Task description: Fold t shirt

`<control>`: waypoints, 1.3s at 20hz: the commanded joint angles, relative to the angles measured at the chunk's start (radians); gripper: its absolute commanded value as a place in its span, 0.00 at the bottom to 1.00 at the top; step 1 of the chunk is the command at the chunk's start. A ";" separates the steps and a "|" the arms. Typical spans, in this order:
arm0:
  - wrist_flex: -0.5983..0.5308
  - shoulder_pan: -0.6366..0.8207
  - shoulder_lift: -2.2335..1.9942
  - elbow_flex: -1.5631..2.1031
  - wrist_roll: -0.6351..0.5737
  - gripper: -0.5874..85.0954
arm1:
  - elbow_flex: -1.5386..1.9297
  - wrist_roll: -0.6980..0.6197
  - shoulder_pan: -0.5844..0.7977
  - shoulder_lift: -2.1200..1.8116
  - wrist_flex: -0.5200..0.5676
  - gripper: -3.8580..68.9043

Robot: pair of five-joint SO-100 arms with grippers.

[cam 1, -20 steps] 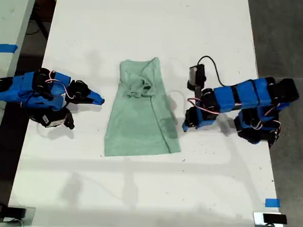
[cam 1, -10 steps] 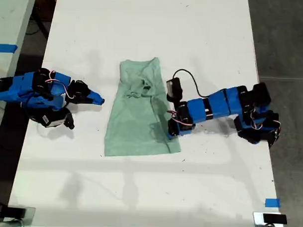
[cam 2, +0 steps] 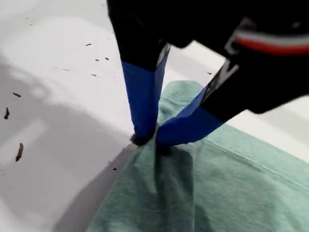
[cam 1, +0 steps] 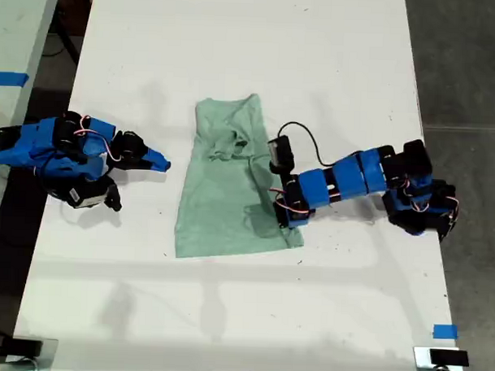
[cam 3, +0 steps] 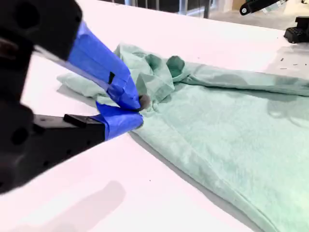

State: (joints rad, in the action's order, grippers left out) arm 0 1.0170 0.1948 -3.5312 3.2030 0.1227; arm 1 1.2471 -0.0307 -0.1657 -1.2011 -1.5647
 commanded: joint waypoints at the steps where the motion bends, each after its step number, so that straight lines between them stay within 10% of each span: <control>1: 0.003 -0.005 -0.002 0.017 -0.006 0.01 | -0.140 -0.006 -0.009 -0.026 -0.038 0.08; 22: 0.003 -0.003 -0.002 0.017 -0.009 0.01 | -0.426 -0.195 0.021 0.298 0.210 0.09; 25: 0.003 -0.003 -0.002 0.017 -0.009 0.02 | -0.497 -0.221 0.009 0.279 0.146 0.58; 26: 0.003 -0.005 -0.002 0.017 -0.009 0.02 | -0.534 -0.233 0.003 0.258 0.103 0.58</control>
State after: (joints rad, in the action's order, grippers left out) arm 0 1.0170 0.1948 -3.5312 3.2030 0.1227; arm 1 0.7885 -0.2362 -0.1457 -0.9004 -1.4174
